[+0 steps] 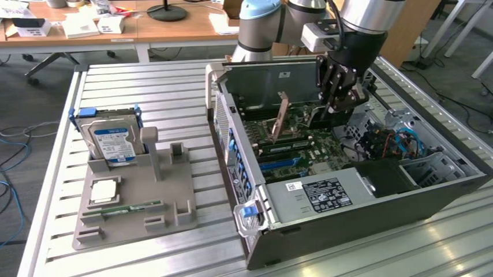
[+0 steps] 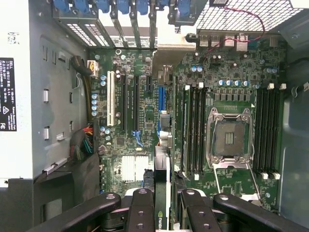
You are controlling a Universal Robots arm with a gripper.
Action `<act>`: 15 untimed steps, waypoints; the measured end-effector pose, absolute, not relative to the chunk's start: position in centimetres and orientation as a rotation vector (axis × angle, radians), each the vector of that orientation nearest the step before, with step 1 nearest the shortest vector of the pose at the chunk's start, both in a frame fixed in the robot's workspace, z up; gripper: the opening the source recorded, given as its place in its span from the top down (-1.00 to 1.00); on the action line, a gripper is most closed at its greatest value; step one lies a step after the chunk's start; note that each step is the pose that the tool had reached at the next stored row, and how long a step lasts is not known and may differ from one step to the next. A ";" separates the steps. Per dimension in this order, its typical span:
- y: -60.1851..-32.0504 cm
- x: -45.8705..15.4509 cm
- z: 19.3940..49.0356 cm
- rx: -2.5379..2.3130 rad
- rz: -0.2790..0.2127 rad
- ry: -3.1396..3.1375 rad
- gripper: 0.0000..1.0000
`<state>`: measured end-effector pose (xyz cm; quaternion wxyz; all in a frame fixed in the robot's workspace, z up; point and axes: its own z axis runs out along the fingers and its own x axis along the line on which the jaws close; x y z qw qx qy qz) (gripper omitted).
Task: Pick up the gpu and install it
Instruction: 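Insert the gpu into the slot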
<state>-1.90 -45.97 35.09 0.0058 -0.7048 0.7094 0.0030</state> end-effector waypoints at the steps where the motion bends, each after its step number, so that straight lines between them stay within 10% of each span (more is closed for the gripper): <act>1: -46.0 -1.9 35.0 -2.206 0.009 2.220 0.47; 15: -46.0 -1.9 34.8 -2.206 0.009 2.221 0.47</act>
